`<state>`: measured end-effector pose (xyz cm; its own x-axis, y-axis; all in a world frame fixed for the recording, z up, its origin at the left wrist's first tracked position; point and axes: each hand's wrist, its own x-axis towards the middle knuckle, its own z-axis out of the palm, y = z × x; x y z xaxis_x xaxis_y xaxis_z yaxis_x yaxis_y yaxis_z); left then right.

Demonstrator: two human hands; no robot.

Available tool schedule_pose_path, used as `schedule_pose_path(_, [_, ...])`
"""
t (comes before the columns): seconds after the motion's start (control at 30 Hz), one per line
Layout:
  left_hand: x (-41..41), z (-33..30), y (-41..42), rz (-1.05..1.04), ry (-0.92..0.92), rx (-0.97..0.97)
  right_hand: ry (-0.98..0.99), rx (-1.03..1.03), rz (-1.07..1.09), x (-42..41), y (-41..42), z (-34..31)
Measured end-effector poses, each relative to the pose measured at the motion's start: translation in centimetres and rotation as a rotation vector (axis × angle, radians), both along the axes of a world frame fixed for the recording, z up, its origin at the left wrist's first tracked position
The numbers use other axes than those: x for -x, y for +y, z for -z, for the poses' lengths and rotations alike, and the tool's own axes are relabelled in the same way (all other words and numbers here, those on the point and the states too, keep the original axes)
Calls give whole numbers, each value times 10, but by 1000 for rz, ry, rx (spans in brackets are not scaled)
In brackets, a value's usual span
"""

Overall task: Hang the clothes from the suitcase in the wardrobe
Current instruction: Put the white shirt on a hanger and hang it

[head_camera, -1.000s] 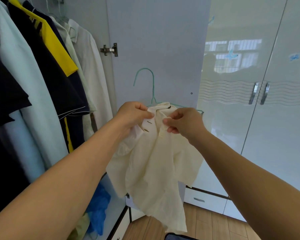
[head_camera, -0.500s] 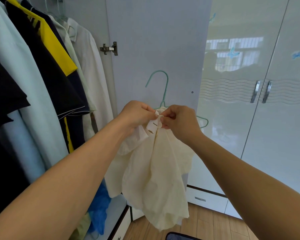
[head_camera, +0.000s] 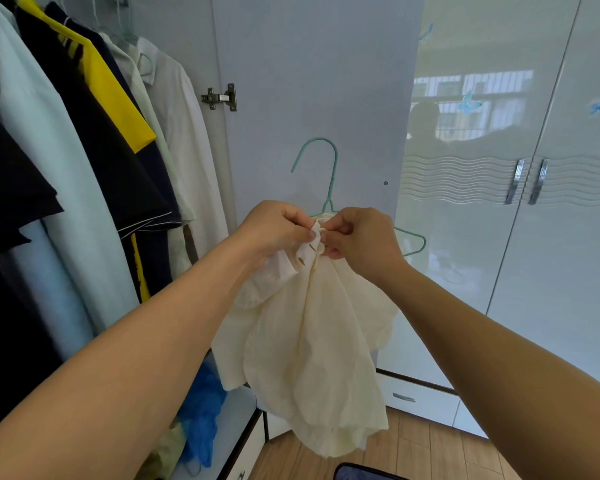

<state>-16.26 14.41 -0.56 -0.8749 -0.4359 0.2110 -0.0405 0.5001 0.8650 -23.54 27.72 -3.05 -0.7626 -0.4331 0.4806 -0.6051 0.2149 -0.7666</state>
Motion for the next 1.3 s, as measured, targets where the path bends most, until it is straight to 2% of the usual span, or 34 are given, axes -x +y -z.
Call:
schedule_pose_path(0.23, [-3, -2, 2, 52, -22, 50, -60, 7, -41, 0, 4, 1])
schedule_pose_path(0.53, [-9, 0, 3, 47, 6, 124, -240, 72, -105, -4, 5, 0])
schedule_pose_path(0.67, [-8, 3, 6, -53, 66, 210, -320, 107, -153, -9, 4, -1])
schedule_pose_path(0.73, [-9, 4, 8, -75, 75, 251, -421, 159, -184, -12, 4, -4])
schedule_pose_path(0.93, [-10, 6, 17, -121, 17, 402, -530, 159, -188, -15, 4, -4])
schedule_pose_path(1.03, [-11, 8, 14, -117, 17, 325, -589, 208, -215, -13, 5, -1])
schedule_pose_path(1.13, [-10, 9, 11, -90, 51, 188, -558, 222, -185, -12, 4, -2])
schedule_pose_path(1.3, [-10, -1, 5, -44, 94, -217, -341, 166, -141, -11, 0, -4])
